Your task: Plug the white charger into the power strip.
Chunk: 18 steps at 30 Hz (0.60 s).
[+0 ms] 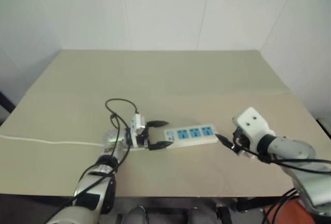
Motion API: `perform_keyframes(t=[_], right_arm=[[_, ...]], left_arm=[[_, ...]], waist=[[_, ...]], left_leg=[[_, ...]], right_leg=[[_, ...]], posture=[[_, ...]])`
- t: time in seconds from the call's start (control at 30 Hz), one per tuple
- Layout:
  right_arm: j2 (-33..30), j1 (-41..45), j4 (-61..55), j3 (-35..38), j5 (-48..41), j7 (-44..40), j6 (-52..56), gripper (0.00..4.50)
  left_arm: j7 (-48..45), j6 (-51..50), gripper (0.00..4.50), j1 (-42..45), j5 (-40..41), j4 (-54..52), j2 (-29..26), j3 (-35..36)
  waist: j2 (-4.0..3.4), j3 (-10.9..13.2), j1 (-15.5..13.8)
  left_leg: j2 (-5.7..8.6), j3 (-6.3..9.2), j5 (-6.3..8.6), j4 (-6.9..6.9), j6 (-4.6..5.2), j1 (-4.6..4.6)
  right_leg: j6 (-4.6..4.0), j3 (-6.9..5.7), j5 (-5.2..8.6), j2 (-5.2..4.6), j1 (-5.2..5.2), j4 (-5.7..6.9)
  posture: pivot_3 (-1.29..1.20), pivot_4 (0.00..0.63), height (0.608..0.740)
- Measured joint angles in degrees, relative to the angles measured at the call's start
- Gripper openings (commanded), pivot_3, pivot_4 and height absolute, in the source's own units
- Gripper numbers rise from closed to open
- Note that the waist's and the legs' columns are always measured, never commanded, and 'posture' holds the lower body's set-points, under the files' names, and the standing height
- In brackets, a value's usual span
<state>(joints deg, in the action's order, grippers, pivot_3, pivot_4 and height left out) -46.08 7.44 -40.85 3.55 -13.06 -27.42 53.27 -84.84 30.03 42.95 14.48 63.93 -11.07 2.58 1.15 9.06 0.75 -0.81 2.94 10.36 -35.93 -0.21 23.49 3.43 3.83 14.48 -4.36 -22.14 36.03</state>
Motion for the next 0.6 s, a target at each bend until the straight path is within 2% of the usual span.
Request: perform_keyframes(t=[0.13,0.53,0.6], right_arm=[[0.09,0.01,0.0,0.05,0.02,0.24,0.37,4.5],[0.74,0.07,0.01,0.04,0.55,0.56,0.9,4.5],[0.79,0.1,0.01,0.03,0.58,0.58,0.91,4.5]], left_arm=[[3.38,0.8,4.45,0.01,-2.11,0.84,0.53,-0.17],[3.33,-0.31,4.45,0.19,-4.14,0.91,0.41,-0.33],[2.7,-0.43,4.06,0.2,-4.16,0.93,0.38,-0.38]], waist=[[0.0,0.0,0.06],[-0.02,-0.01,0.07],[-0.02,-0.02,0.08]], left_leg=[[0.0,0.0,0.0,0.01,0.0,-0.02],[0.0,-0.01,0.0,0.02,0.0,-0.08],[0.0,-0.01,0.0,0.02,0.0,-0.08]], right_leg=[[0.0,0.0,0.0,0.0,0.0,0.0],[0.01,0.01,0.0,0.01,0.03,0.01],[0.01,0.01,0.0,0.01,0.04,0.01]], posture=[[0.0,0.15,0.74],[0.0,0.15,0.74],[0.0,0.15,0.74]])
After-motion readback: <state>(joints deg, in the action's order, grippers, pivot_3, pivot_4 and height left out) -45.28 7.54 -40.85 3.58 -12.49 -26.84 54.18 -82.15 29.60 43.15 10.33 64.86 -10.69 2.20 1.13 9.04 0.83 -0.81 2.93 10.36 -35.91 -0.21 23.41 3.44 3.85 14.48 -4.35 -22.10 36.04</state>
